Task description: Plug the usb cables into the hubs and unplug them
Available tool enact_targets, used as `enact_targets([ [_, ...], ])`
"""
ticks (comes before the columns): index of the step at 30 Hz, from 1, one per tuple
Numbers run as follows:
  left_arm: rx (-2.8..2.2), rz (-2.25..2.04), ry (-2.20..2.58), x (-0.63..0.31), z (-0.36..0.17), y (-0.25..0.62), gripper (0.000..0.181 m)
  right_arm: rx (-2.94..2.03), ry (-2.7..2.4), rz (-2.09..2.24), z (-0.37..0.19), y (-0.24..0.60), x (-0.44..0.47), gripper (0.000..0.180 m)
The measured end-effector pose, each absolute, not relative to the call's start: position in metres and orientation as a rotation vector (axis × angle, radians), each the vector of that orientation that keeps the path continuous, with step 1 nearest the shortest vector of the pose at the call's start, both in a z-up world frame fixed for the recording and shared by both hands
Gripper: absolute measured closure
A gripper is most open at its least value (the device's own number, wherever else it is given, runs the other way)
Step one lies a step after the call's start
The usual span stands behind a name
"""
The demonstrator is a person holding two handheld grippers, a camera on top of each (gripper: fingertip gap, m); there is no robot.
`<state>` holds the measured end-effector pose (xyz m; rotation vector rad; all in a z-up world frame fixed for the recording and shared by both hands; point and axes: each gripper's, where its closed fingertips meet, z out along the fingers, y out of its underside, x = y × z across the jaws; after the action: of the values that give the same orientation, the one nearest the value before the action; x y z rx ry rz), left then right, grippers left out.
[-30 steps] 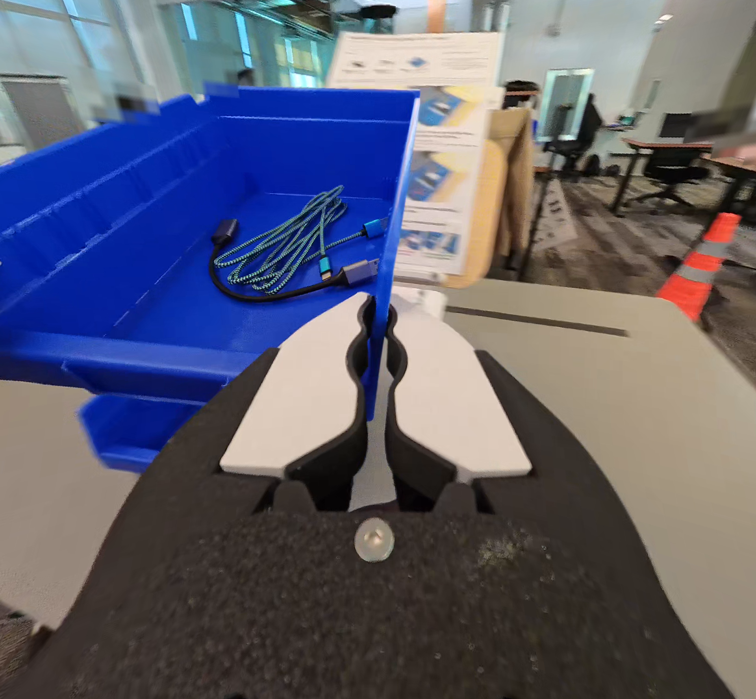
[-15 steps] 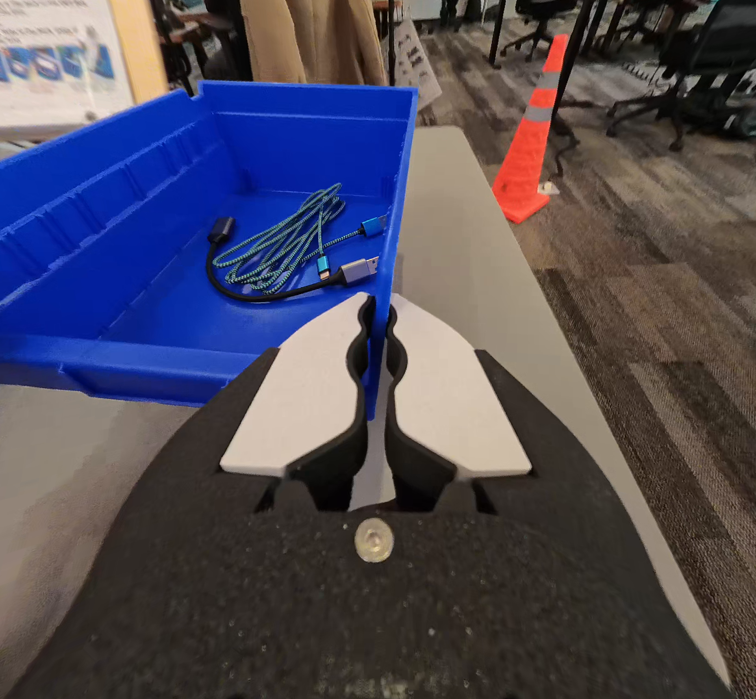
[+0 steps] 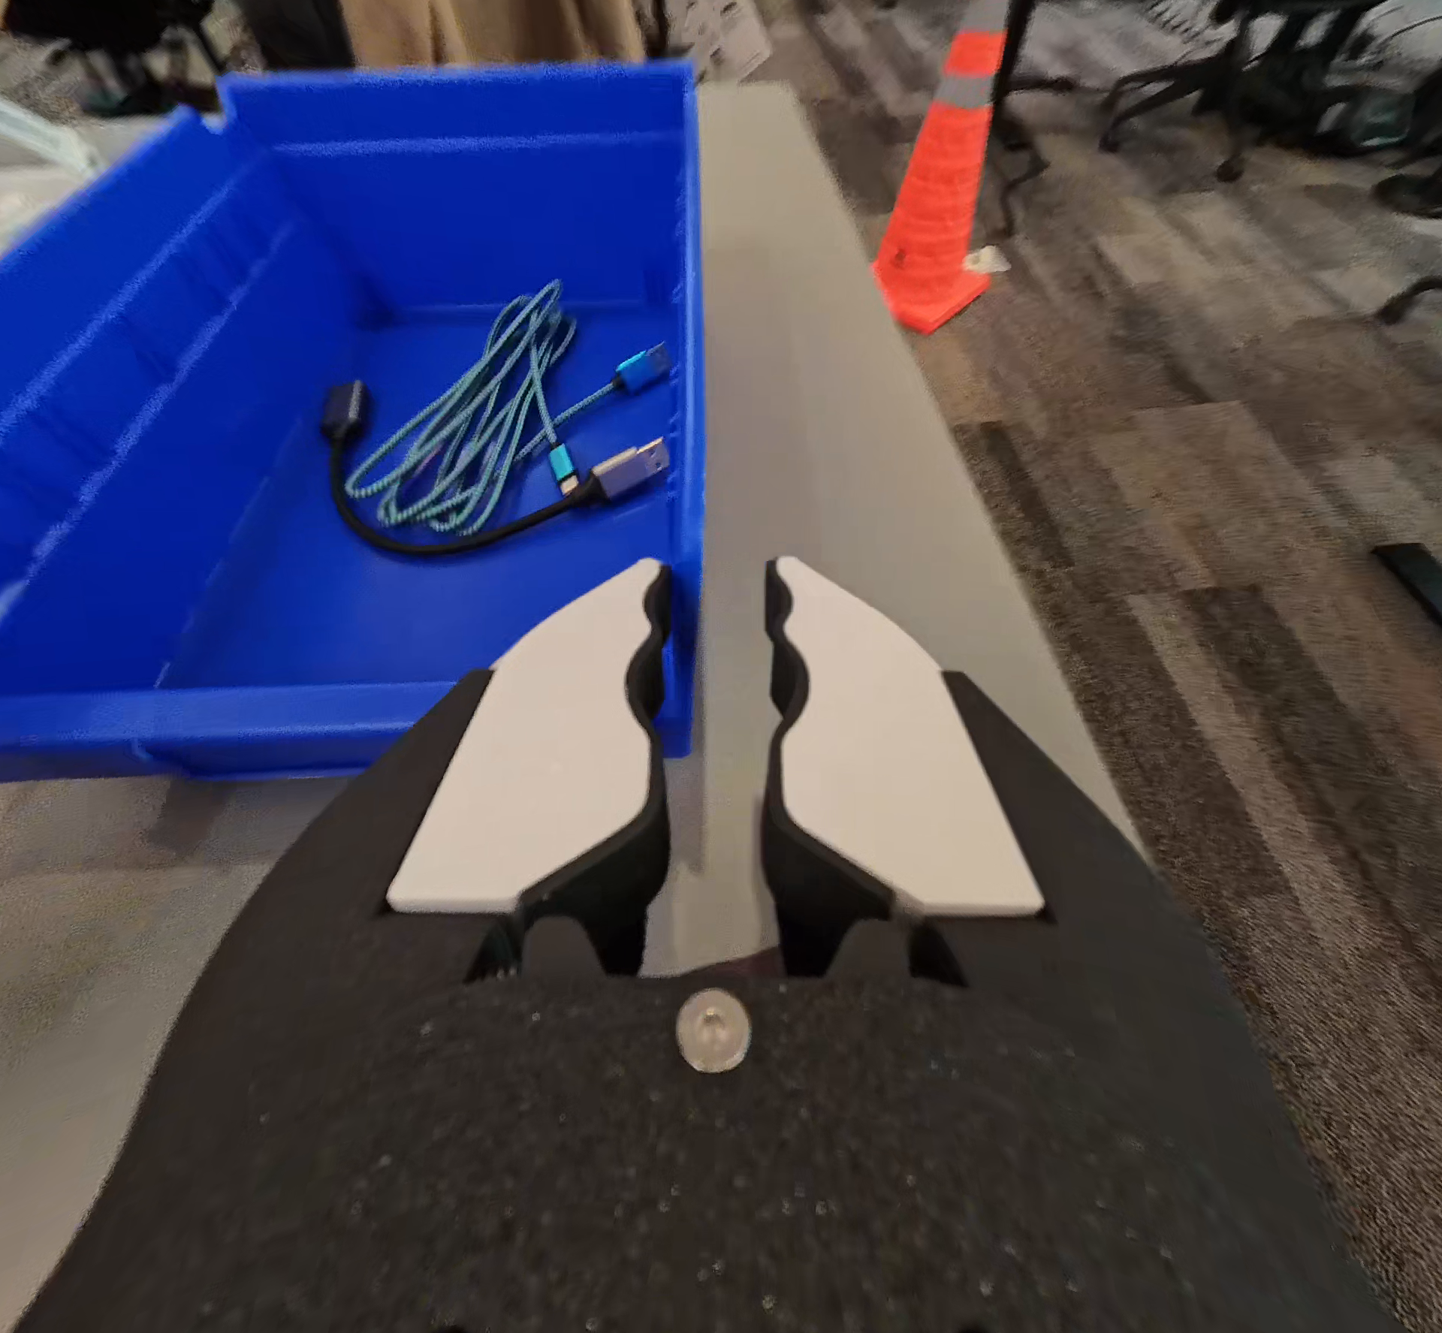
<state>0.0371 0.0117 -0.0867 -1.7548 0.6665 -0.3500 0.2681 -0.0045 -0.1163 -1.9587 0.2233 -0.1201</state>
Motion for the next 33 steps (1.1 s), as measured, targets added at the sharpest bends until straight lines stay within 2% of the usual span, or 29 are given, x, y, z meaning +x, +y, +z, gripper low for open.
enact_targets([
  [3,-1.693,-0.251,0.565,-0.062,-0.045,0.009,0.13,-1.802,0.211,-0.19,-0.062,-0.031,0.24,0.149],
  [6,-1.732,-0.102,0.353,-0.199,-0.028,0.021,0.126,-1.755,-0.005,-0.156,-0.03,-0.033,0.13,0.147],
  [9,-1.786,0.027,0.144,-0.323,-0.039,0.025,0.123,-1.762,-0.225,0.148,-0.047,-0.02,-0.028,0.144],
  [12,-1.834,0.108,0.049,-0.395,-0.063,0.028,0.121,-1.866,-0.317,0.292,-0.085,0.002,-0.14,0.137],
  [17,-1.943,0.025,0.028,-0.414,-0.113,0.052,0.119,-1.925,-0.214,0.158,-0.12,0.045,-0.191,0.123],
  [20,-1.985,-0.017,0.059,-0.405,-0.128,0.07,0.125,-1.927,-0.176,0.116,-0.125,0.057,-0.197,0.125],
  [21,-1.987,-0.056,0.083,-0.398,-0.128,0.075,0.145,-1.943,-0.181,0.109,-0.129,0.061,-0.199,0.13],
  [22,-1.997,-0.062,0.087,-0.396,-0.127,0.078,0.178,-1.956,-0.189,0.117,-0.132,0.065,-0.202,0.156],
  [23,-2.008,-0.057,0.088,-0.396,-0.126,0.082,0.178,-1.961,-0.183,0.114,-0.133,0.068,-0.202,0.175],
  [28,-2.004,-0.093,0.096,-0.406,-0.117,0.083,0.179,-1.894,-0.114,0.085,-0.121,0.074,-0.21,0.177],
  [33,-1.975,-0.074,0.096,-0.461,-0.098,0.084,0.179,-1.854,-0.144,0.121,-0.111,0.072,-0.264,0.176],
])
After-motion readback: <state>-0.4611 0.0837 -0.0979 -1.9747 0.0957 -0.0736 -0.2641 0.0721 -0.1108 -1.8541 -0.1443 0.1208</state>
